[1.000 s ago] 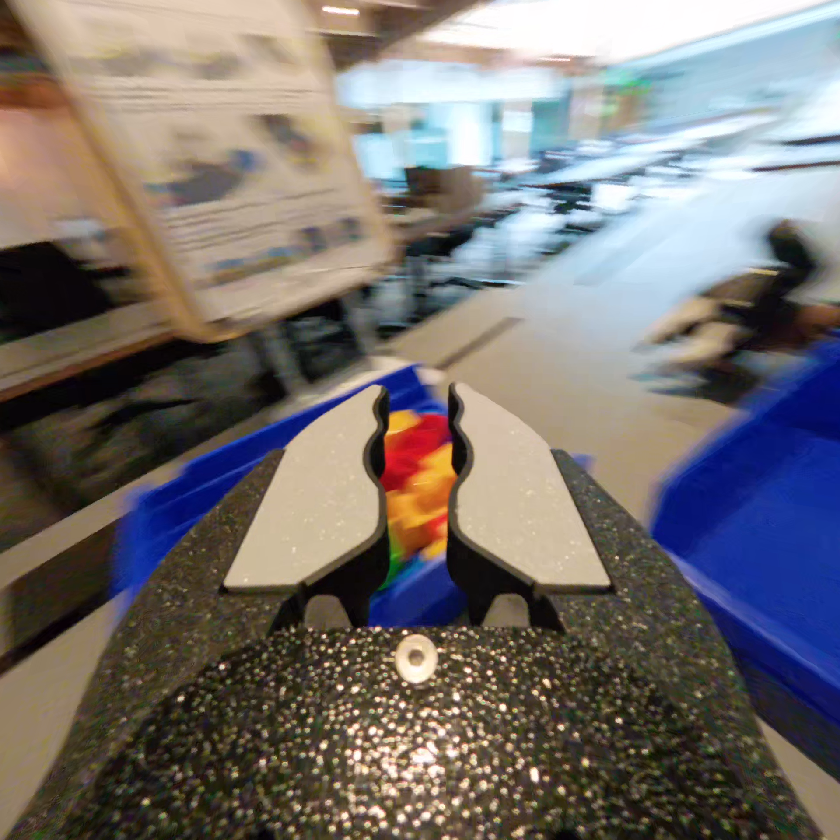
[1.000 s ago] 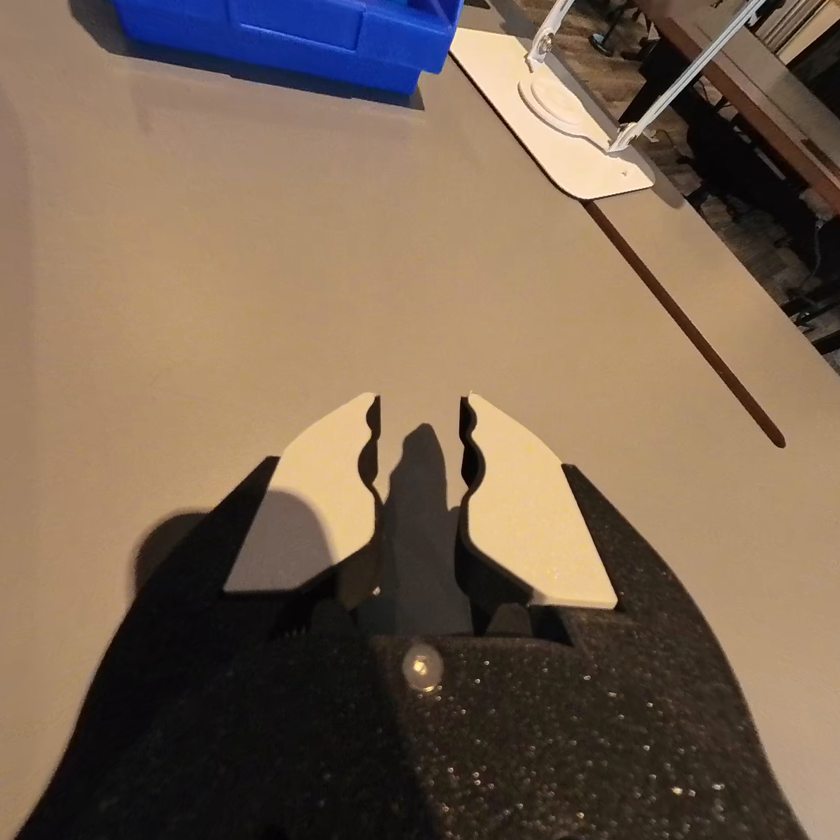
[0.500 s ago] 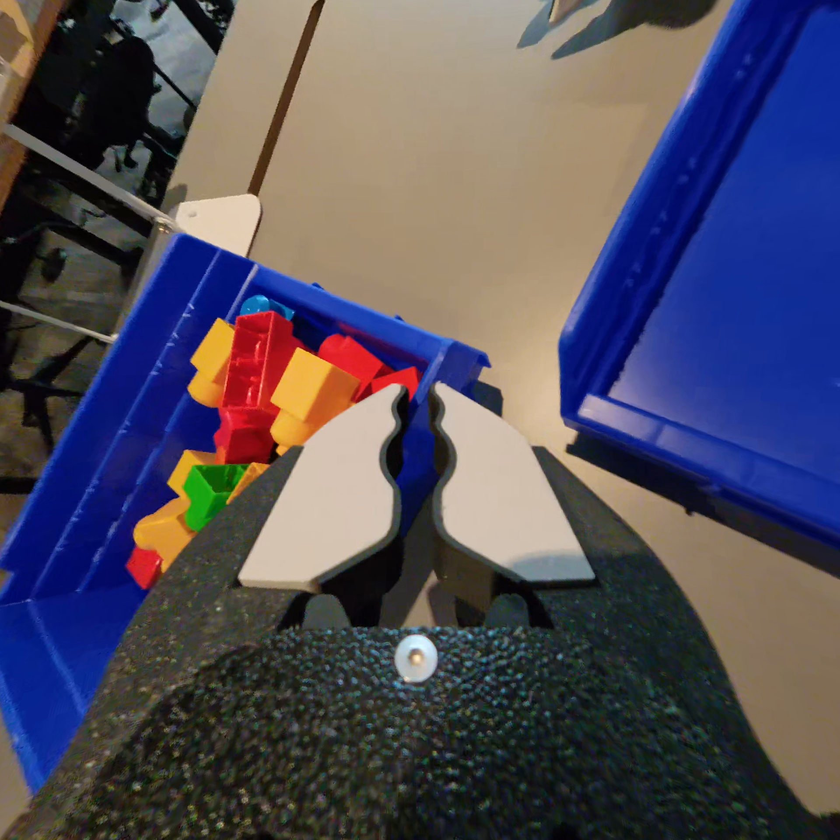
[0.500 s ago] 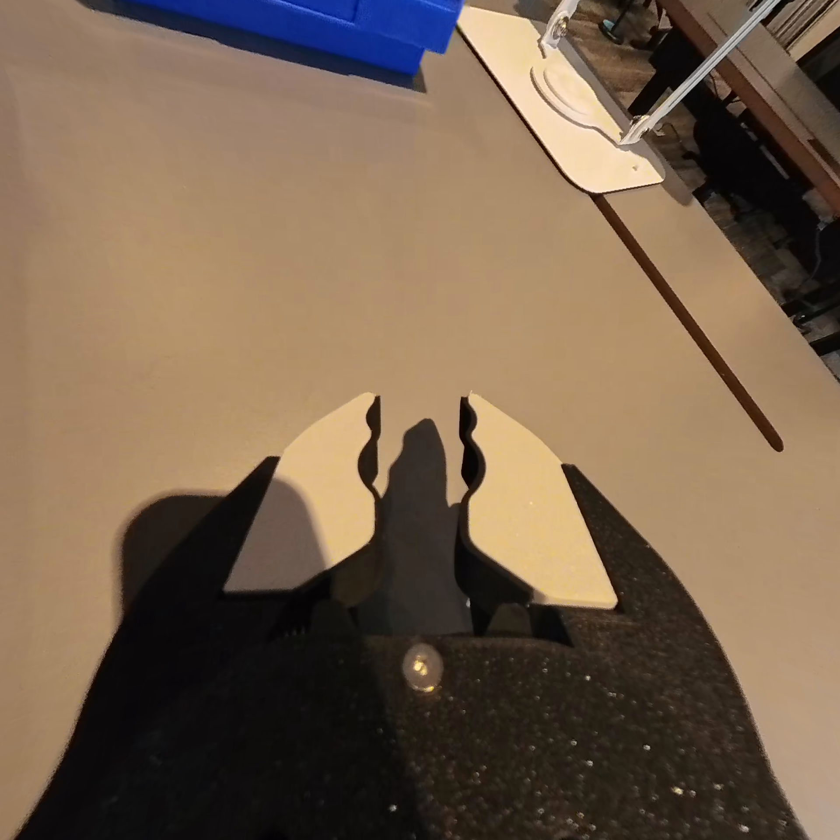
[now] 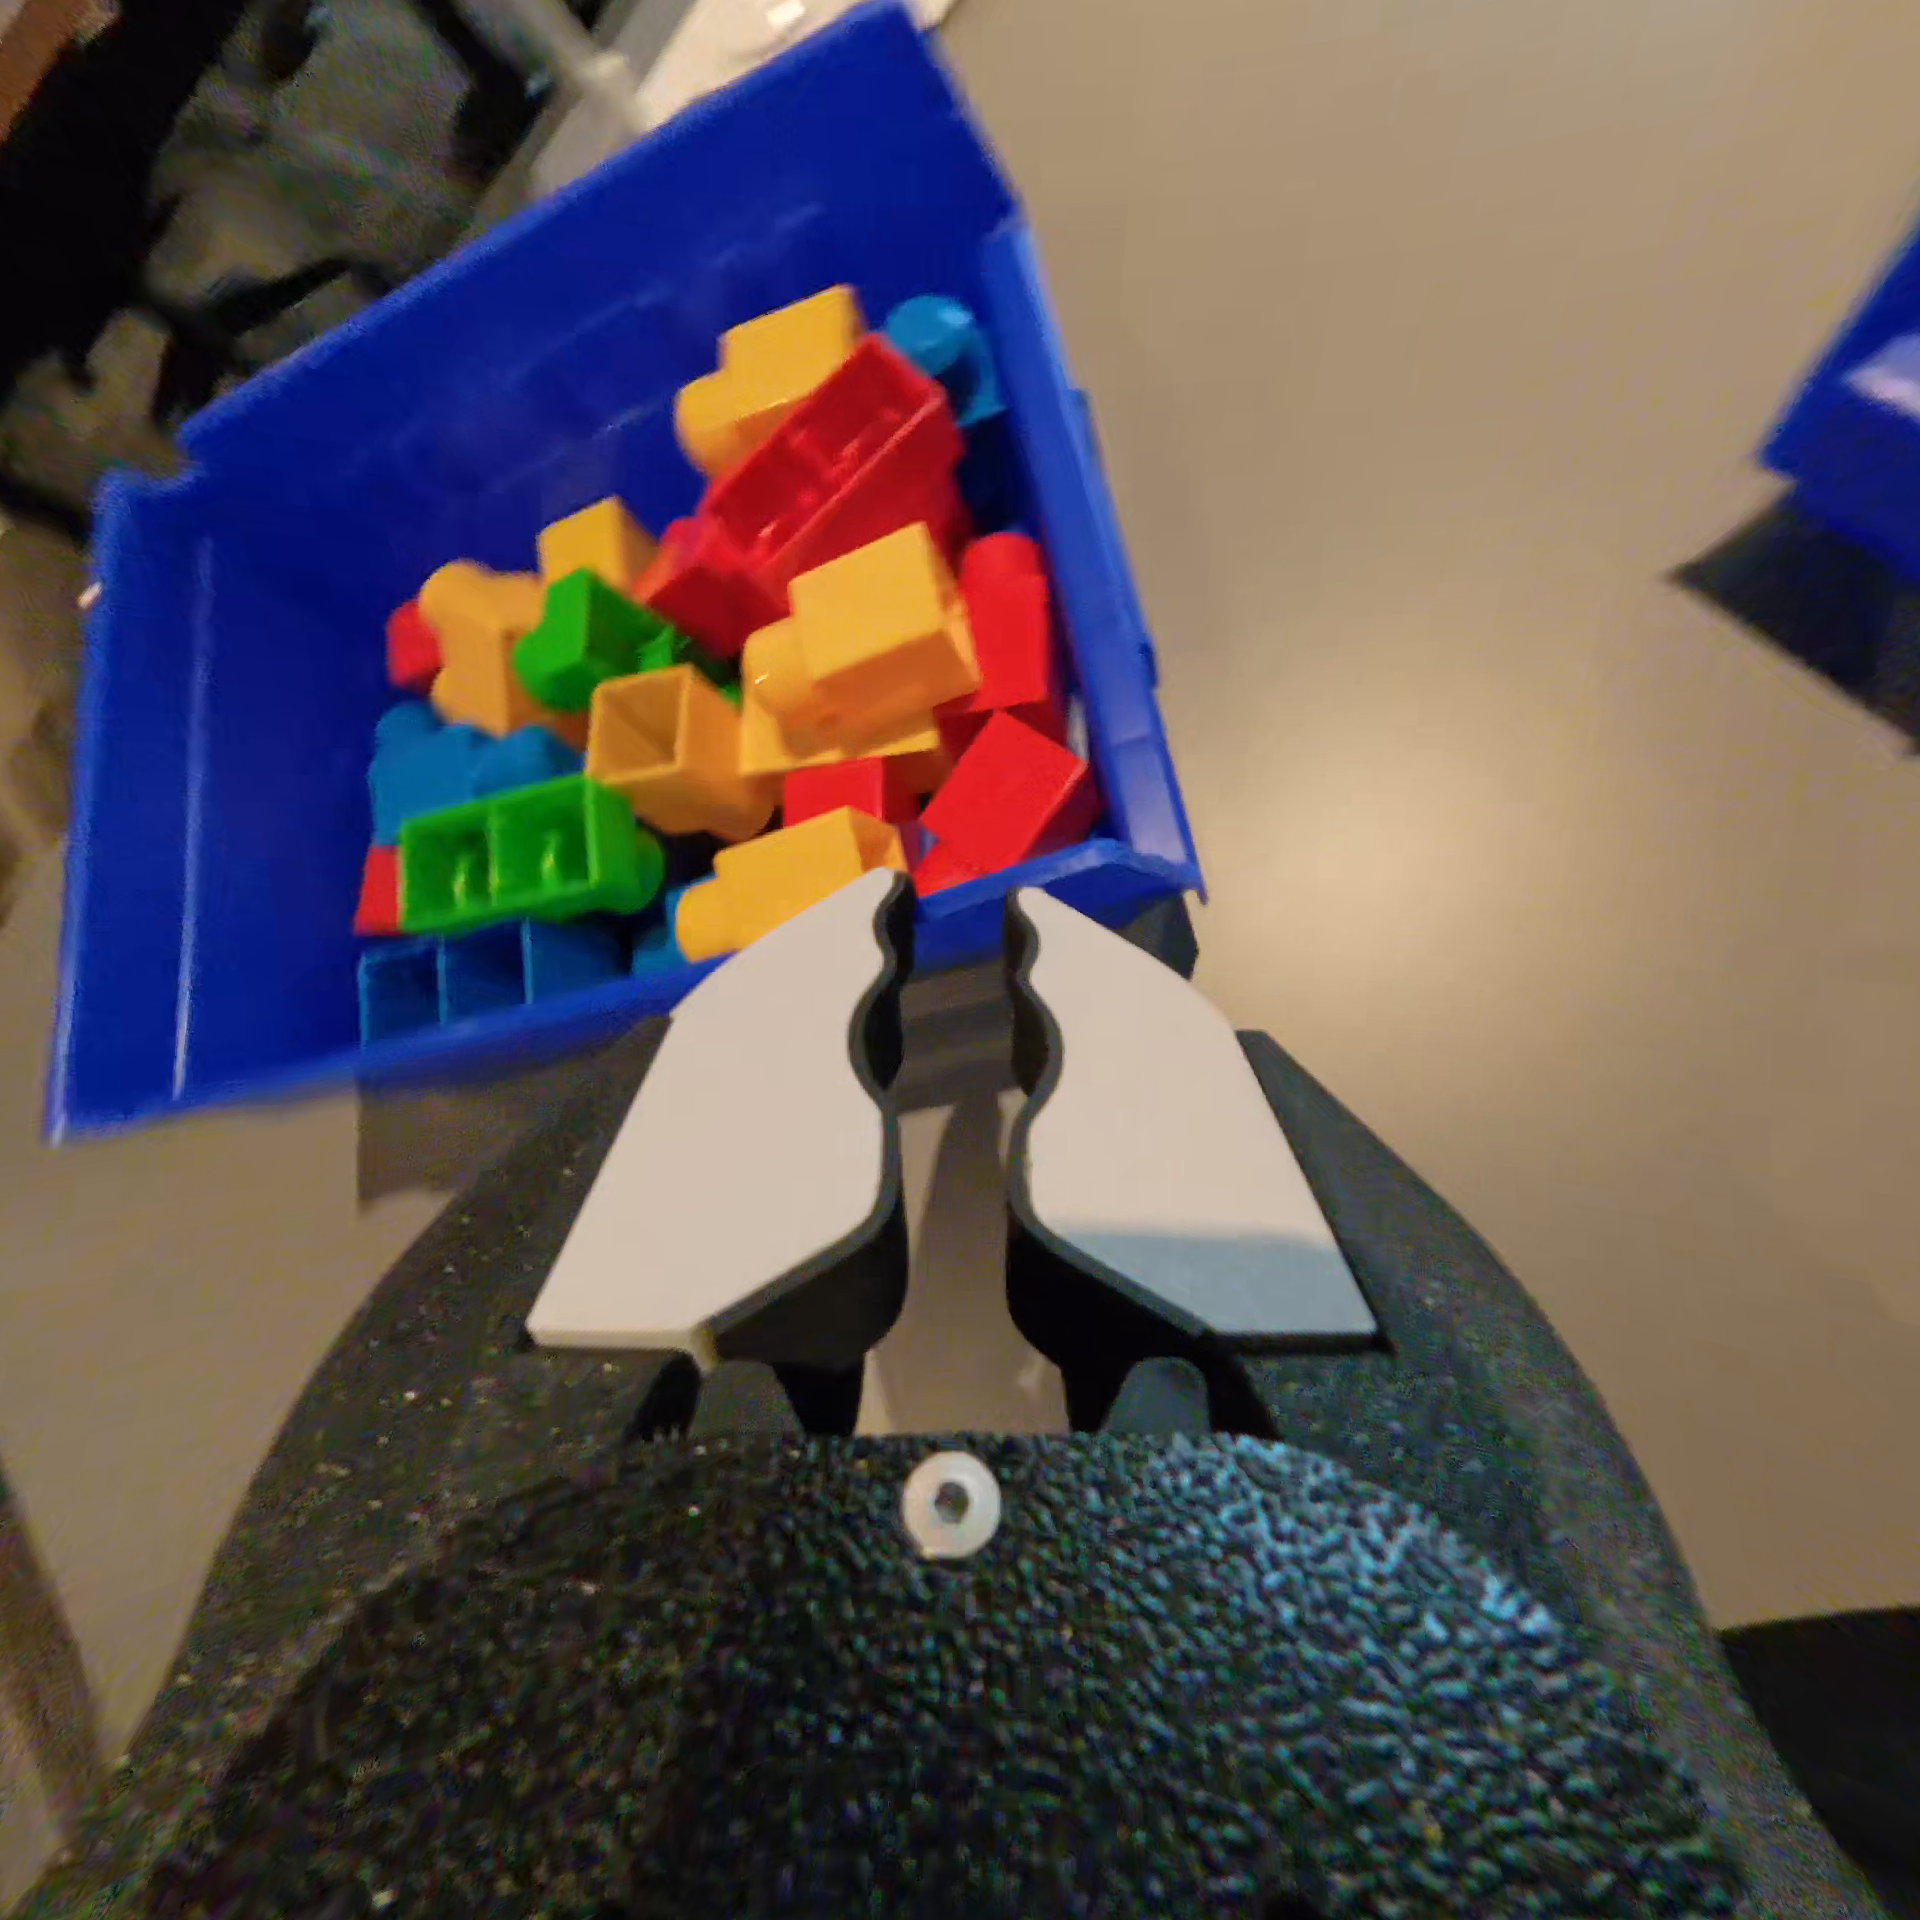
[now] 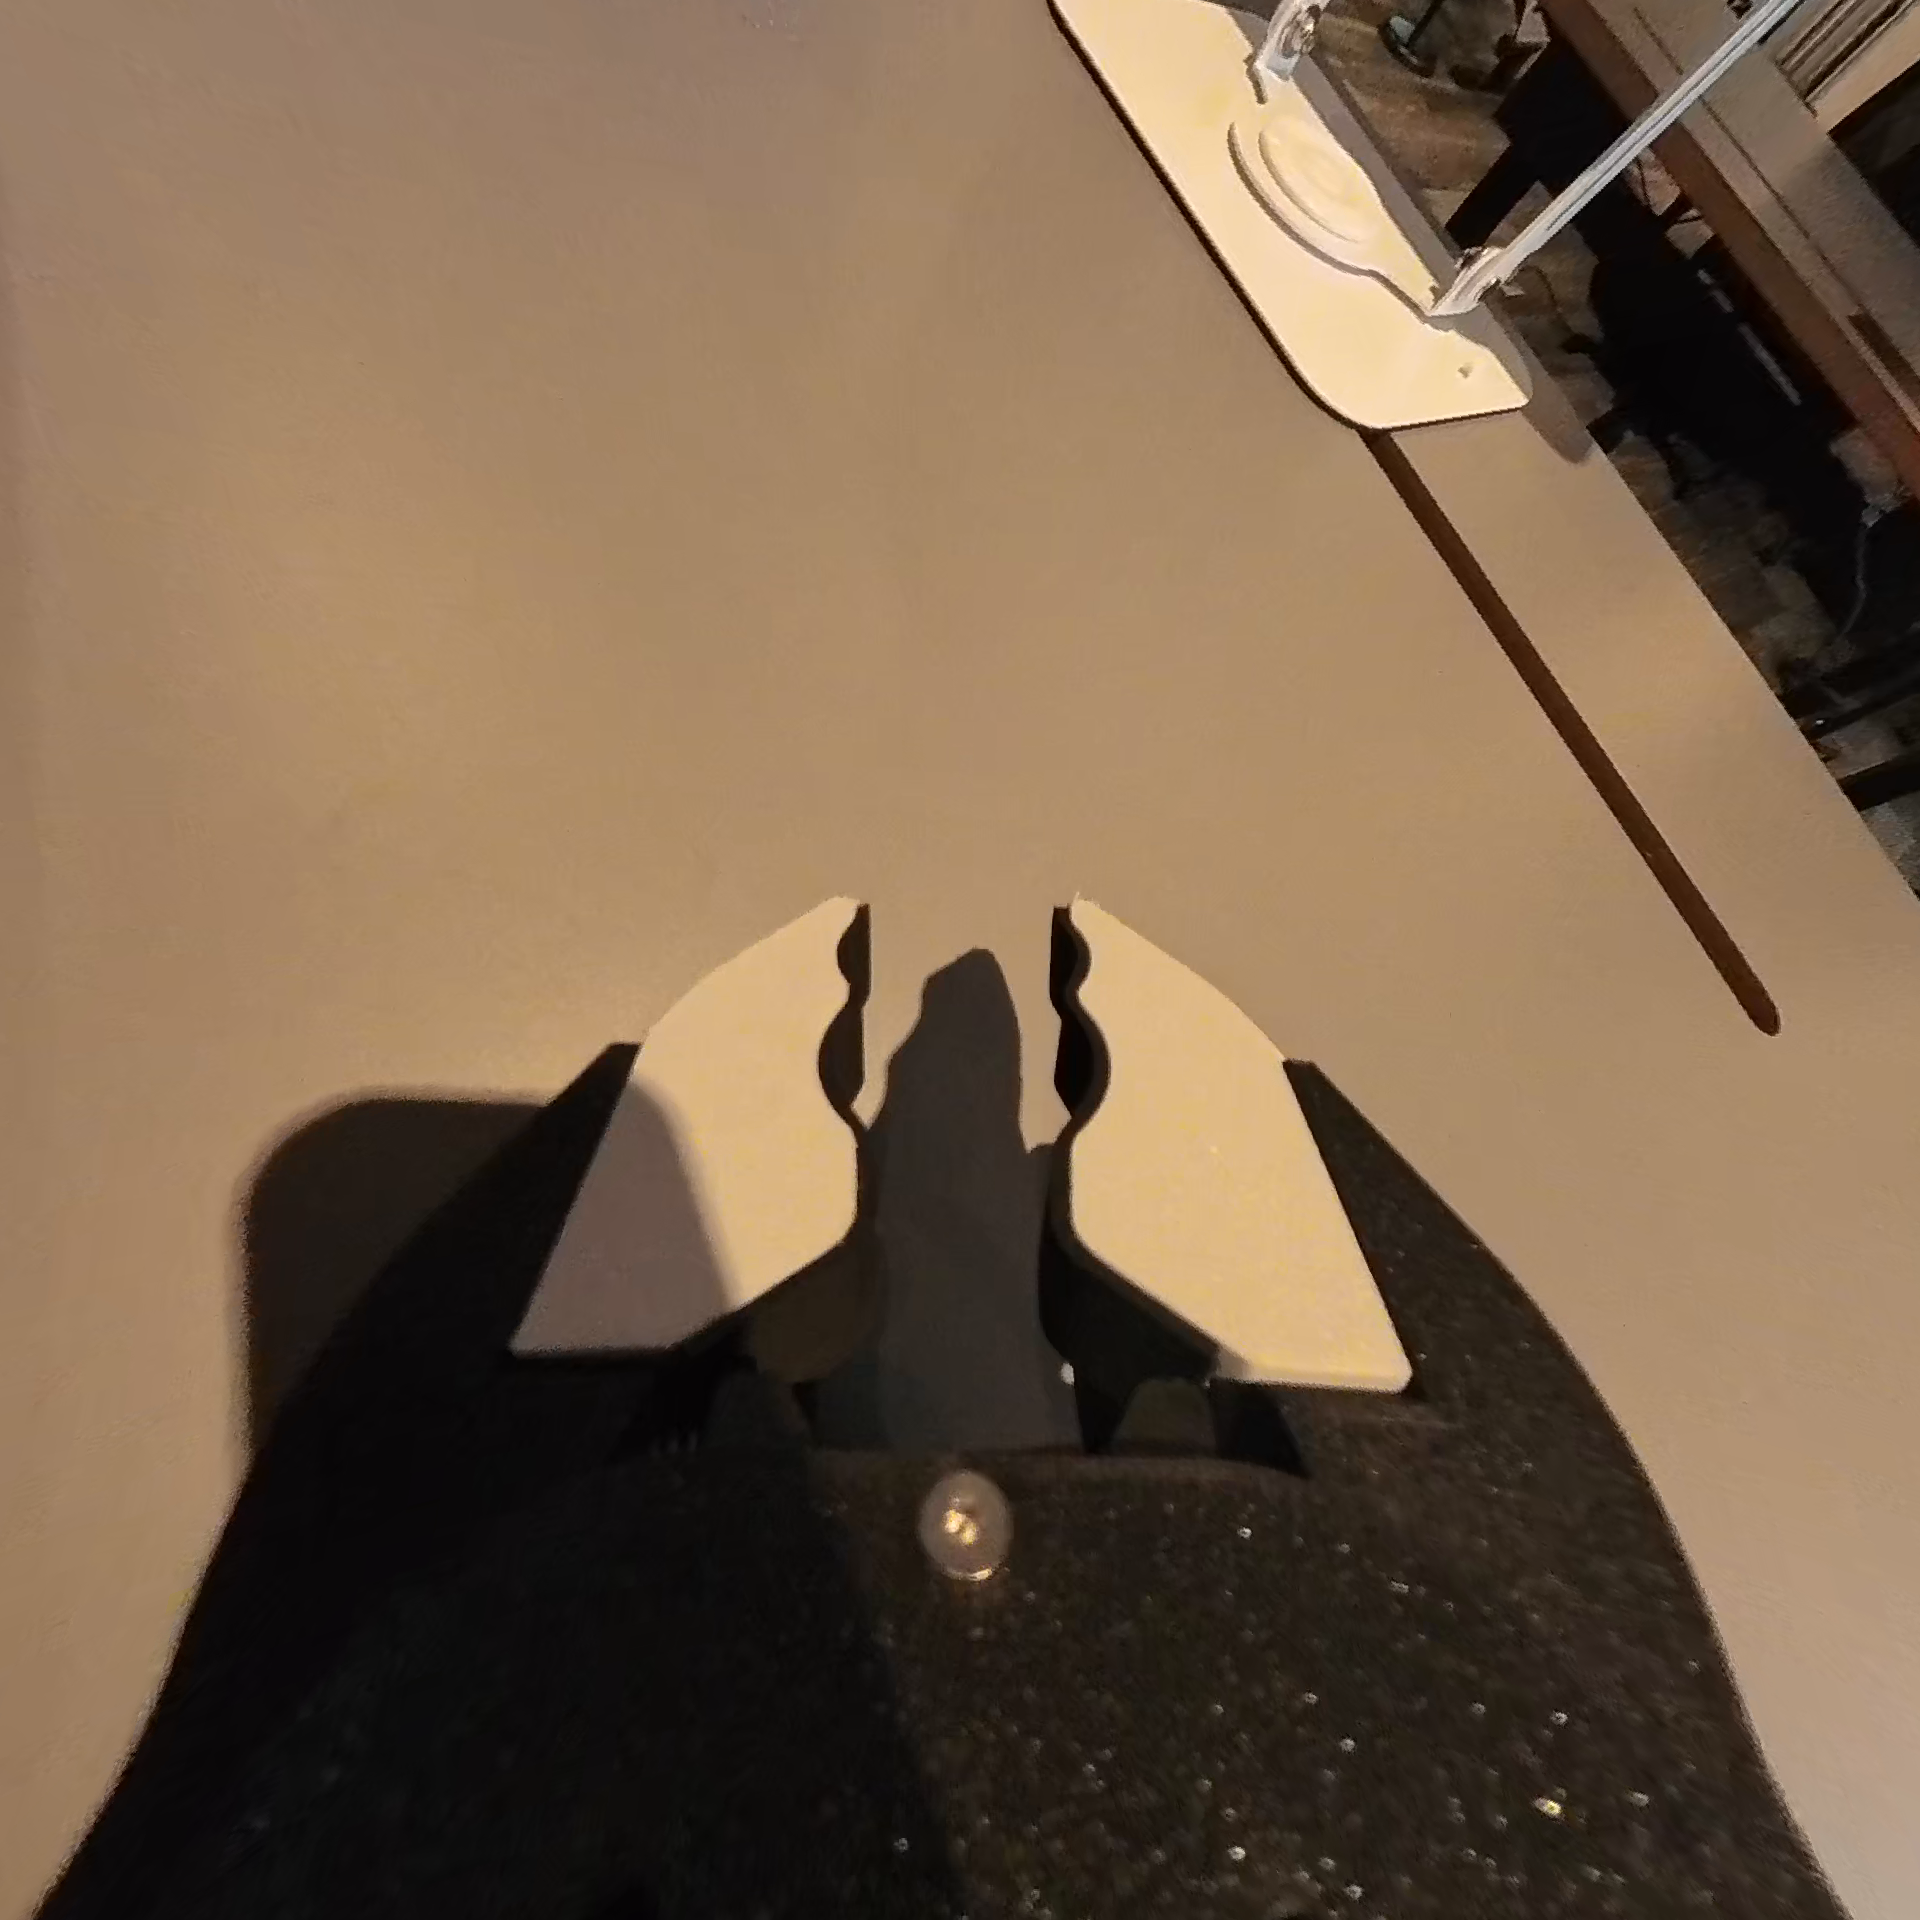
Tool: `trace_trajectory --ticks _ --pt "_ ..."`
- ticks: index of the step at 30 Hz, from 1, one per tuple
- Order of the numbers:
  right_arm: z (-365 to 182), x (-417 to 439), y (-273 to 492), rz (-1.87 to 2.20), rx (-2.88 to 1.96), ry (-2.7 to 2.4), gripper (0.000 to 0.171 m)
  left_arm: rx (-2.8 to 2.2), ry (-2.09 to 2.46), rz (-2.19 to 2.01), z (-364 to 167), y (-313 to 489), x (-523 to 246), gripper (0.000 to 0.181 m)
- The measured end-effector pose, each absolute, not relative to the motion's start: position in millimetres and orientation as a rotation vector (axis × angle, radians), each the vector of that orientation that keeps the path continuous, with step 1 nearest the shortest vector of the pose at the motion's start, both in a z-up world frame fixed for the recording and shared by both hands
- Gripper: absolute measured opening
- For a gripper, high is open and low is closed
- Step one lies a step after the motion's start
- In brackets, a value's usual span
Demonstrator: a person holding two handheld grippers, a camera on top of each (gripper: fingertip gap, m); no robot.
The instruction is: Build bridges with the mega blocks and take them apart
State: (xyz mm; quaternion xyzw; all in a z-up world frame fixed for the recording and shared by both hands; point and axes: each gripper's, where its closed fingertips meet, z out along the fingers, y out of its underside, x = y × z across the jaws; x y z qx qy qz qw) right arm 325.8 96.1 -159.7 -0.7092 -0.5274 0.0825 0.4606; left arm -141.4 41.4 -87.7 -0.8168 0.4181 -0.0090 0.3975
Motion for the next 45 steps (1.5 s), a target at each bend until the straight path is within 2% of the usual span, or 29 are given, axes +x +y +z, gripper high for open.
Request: trace_trajectory --ticks 1,2,3,6,9,11,15,17,19,22,26,28,31,34,37,39,42,45 --pt "-160 326 96 0.199 -1.746 -1.301 0.033 -2.093 0.985 0.033 -87 44 -159 0.022" --pt "-161 326 96 0.194 -1.746 -1.304 0.033 -2.151 0.905 0.059 -87 43 -177 0.000" --pt "-161 325 96 0.189 -1.747 -1.308 0.033 -2.181 0.801 0.019 -85 42 -187 0.000" --pt "-163 325 96 0.175 -1.749 -1.319 0.033 -2.018 0.575 -0.196 -52 47 -188 0.020" --pt "-164 325 96 0.163 -1.752 -1.325 0.033 -1.893 0.391 -0.419 -23 50 -174 0.049" --pt "-164 325 97 0.161 -1.752 -1.323 0.033 -1.959 0.339 -0.480 -31 51 -163 0.065" --pt "-164 325 97 0.158 -1.753 -1.322 0.033 -2.247 0.150 -0.196 -72 53 -179 0.084" --pt "-164 325 97 0.157 -1.750 -1.323 0.032 -2.294 0.153 -0.129 -80 52 -176 0.081" --pt "-164 325 97 0.157 -1.751 -1.323 0.032 -2.383 0.169 -0.094 -95 48 -175 0.063" --pt "-164 325 96 0.155 -1.749 -1.326 0.032 -2.397 0.183 -0.204 -100 46 -170 0.044" --pt "-164 325 96 0.151 -1.746 -1.329 0.031 -2.391 0.012 -0.083 -99 33 -223 0.017" --pt "-164 325 96 0.151 -1.746 -1.330 0.031 -2.337 -0.136 -0.083 -99 25 -259 0.011" --pt "-164 324 96 0.154 -1.747 -1.330 0.031 -2.234 -0.315 -0.020 -94 15 -308 0.022" --pt "-164 324 96 0.156 -1.750 -1.328 0.030 -1.975 -0.310 -0.051 -53 21 -310 0.046" --pt "-164 324 97 0.154 -1.752 -1.324 0.030 -1.815 -0.023 -0.235 -14 38 -240 0.051" --pt "-164 324 97 0.153 -1.752 -1.324 0.030 -1.892 0.146 -0.310 -23 47 -188 0.064" --pt "-164 324 97 0.152 -1.751 -1.324 0.030 -2.010 0.308 -0.169 -45 56 -138 0.078" --pt "-165 324 97 0.150 -1.749 -1.328 0.030 -2.049 0.364 -0.063 -60 60 -105 0.078"
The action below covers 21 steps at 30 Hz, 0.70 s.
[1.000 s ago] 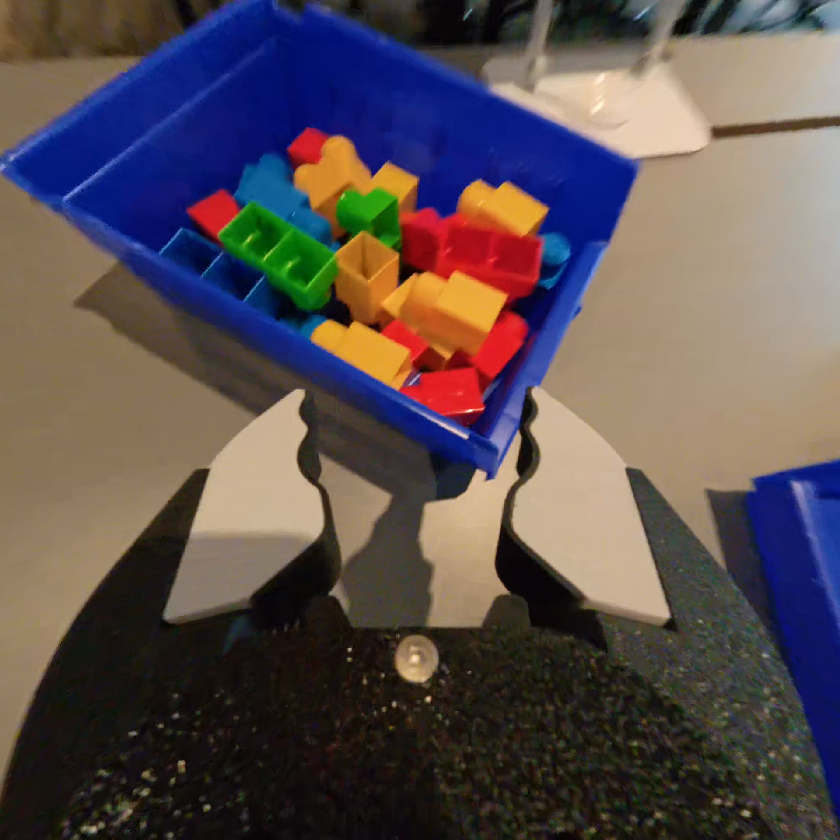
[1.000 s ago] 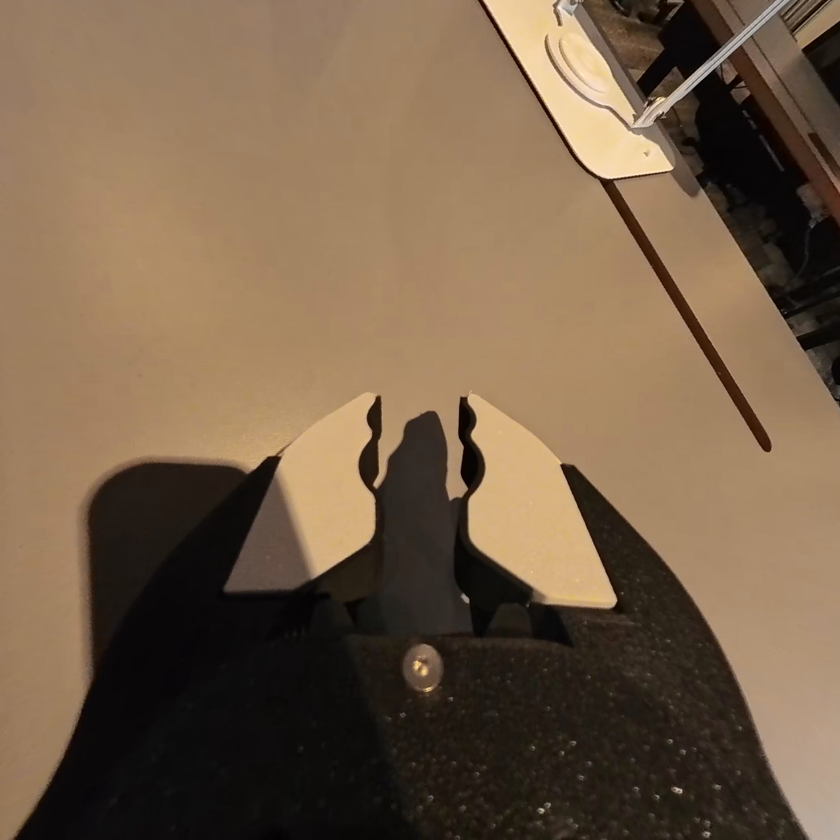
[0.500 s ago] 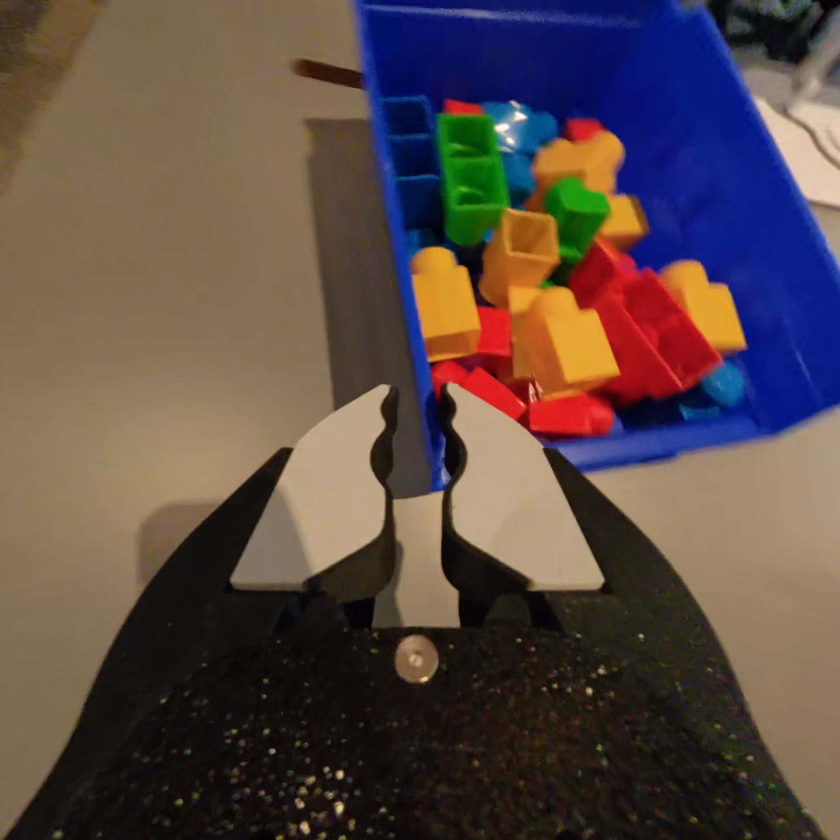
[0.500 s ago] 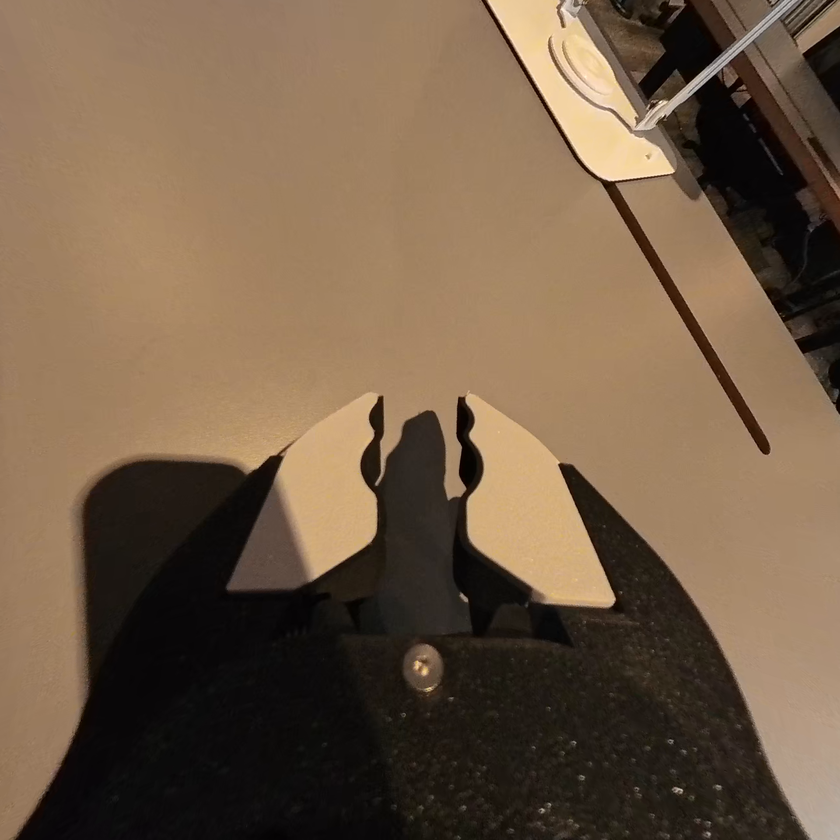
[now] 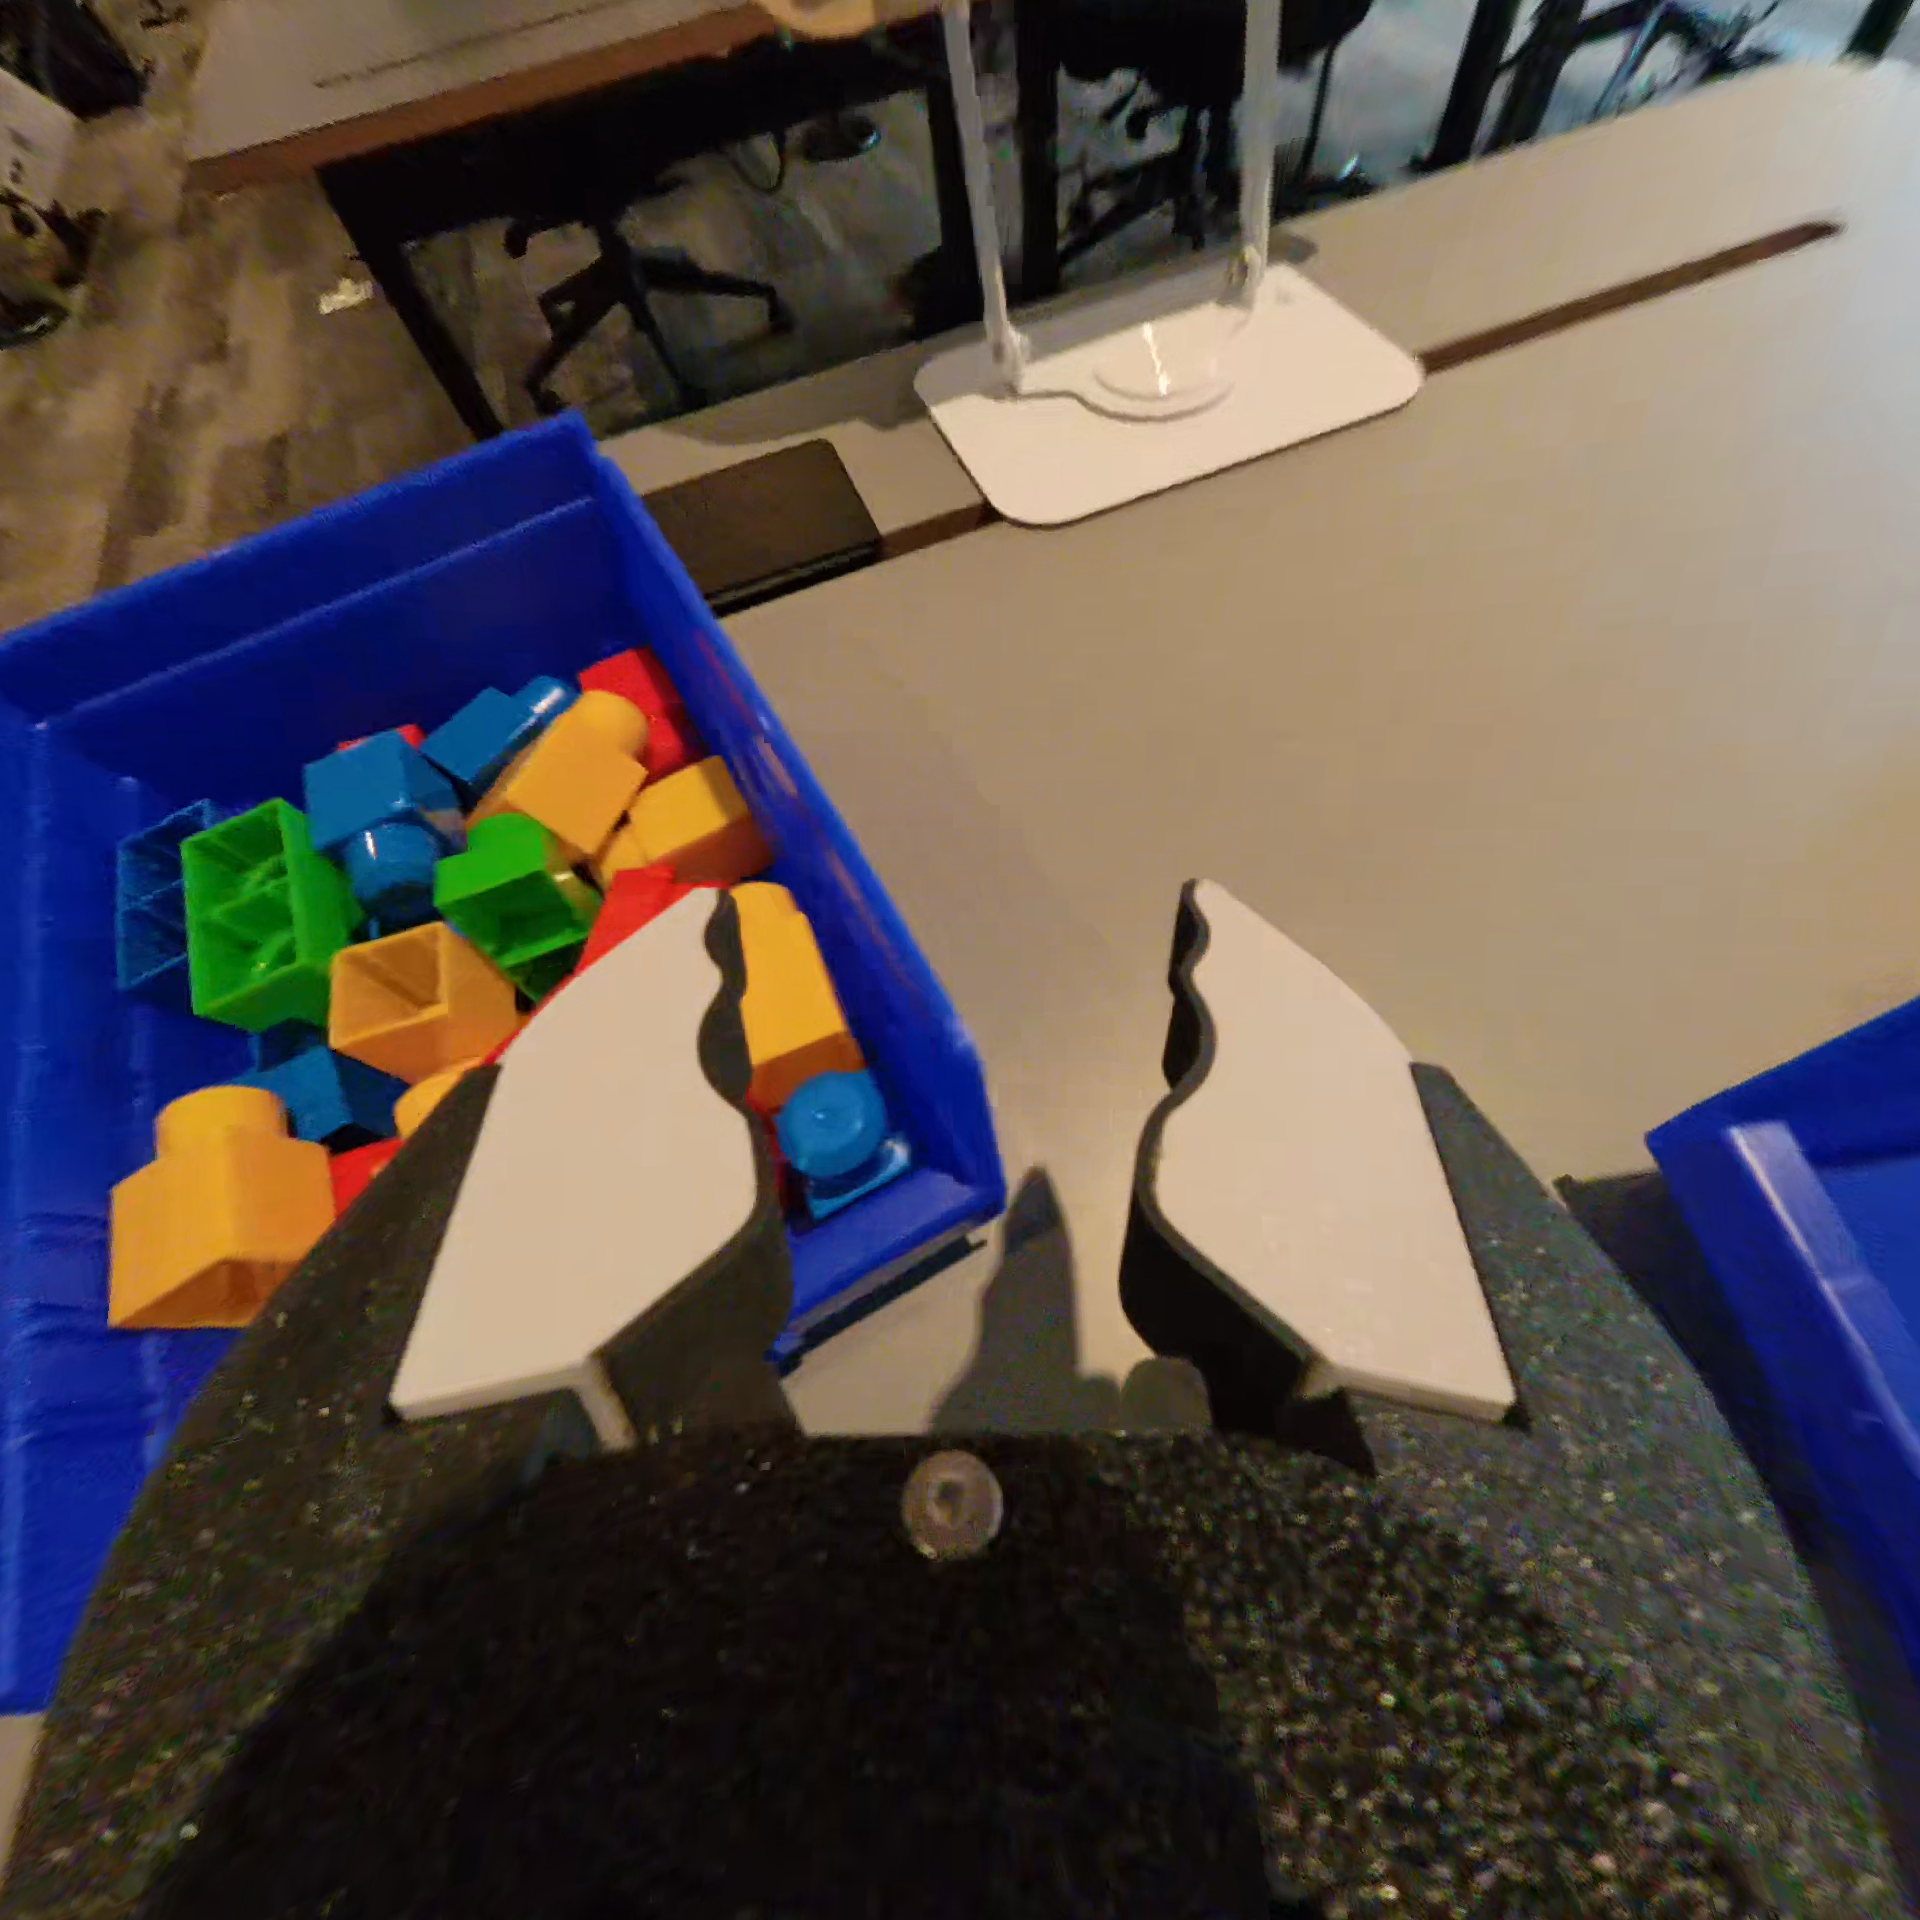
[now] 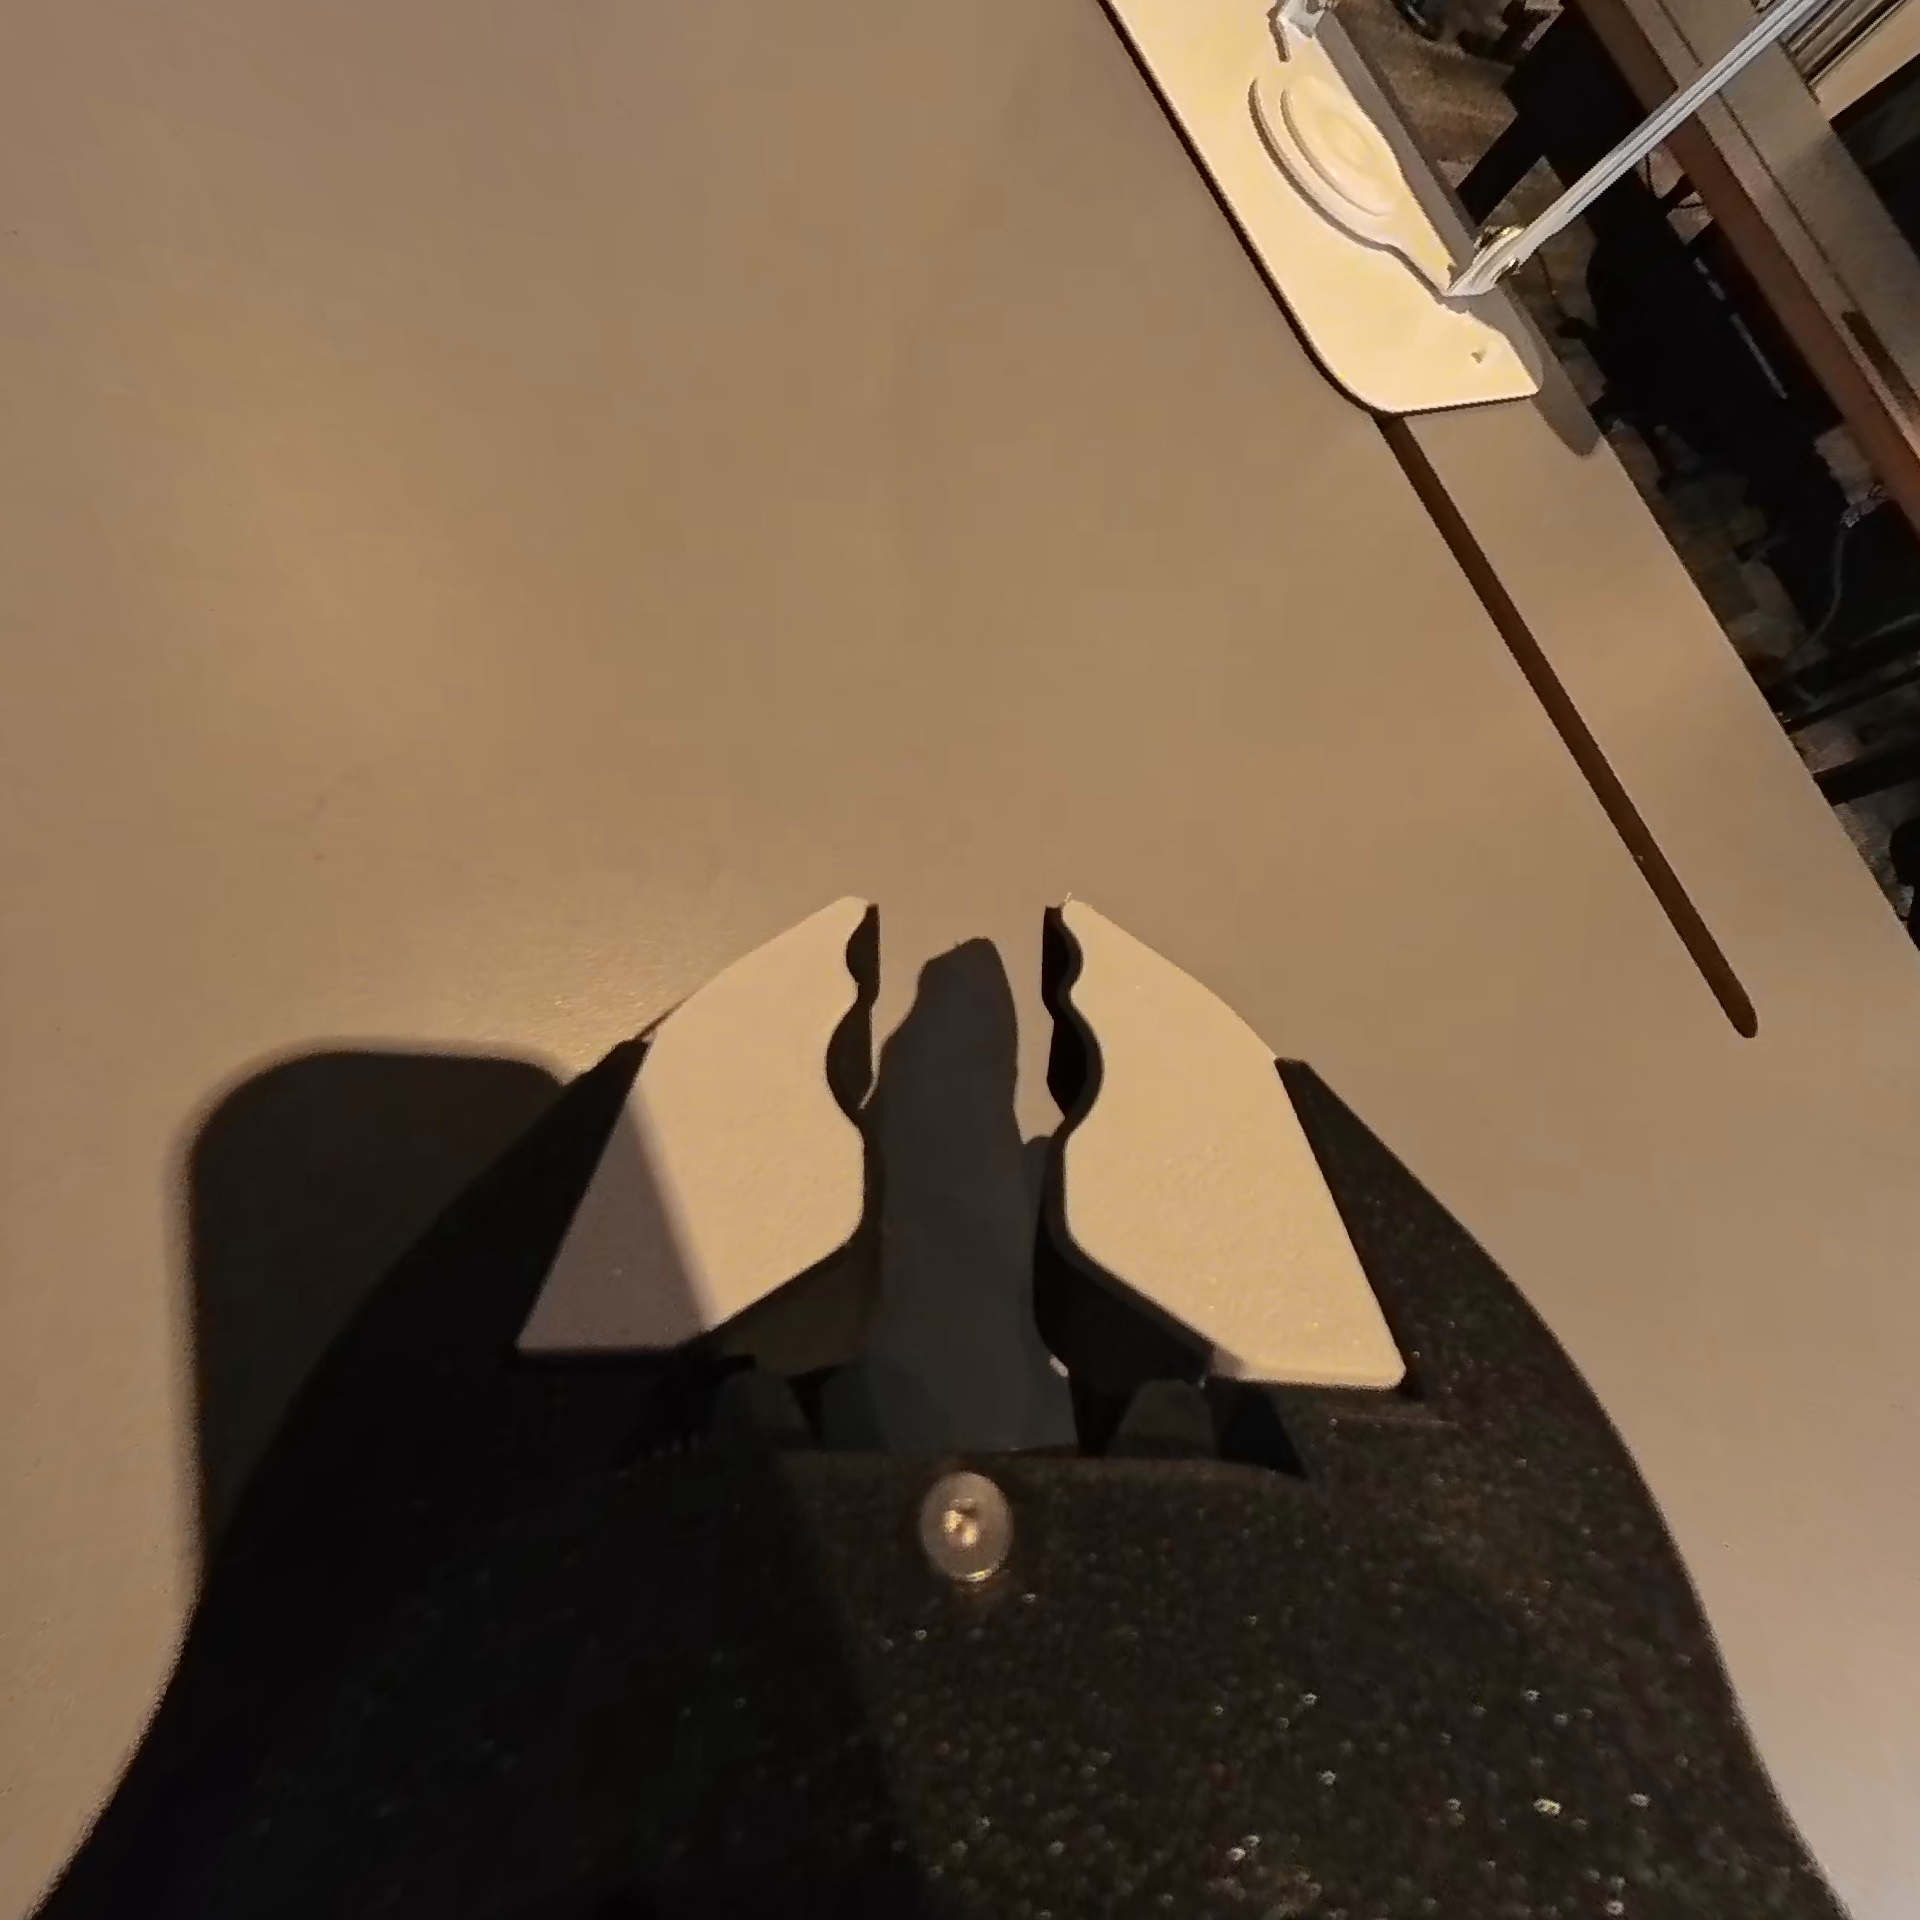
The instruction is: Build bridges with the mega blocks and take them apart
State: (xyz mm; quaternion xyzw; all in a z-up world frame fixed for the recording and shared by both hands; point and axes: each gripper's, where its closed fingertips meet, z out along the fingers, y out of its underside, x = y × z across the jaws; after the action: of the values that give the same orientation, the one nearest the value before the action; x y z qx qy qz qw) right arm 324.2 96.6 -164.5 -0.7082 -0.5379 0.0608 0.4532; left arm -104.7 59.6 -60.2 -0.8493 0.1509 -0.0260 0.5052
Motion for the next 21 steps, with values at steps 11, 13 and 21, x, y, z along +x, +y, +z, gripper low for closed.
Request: trace_trajectory --ticks 11,13,21 --pt "-165 324 96 0.144 -1.744 -1.336 0.028 -2.304 0.373 0.043 -124 60 -118 0.016" --pt "-165 324 96 0.143 -1.744 -1.335 0.028 -2.307 0.338 0.059 -125 60 -130 0.013" --pt "-165 324 96 0.141 -1.741 -1.338 0.028 -2.291 0.101 0.056 -124 42 -201 0.002"
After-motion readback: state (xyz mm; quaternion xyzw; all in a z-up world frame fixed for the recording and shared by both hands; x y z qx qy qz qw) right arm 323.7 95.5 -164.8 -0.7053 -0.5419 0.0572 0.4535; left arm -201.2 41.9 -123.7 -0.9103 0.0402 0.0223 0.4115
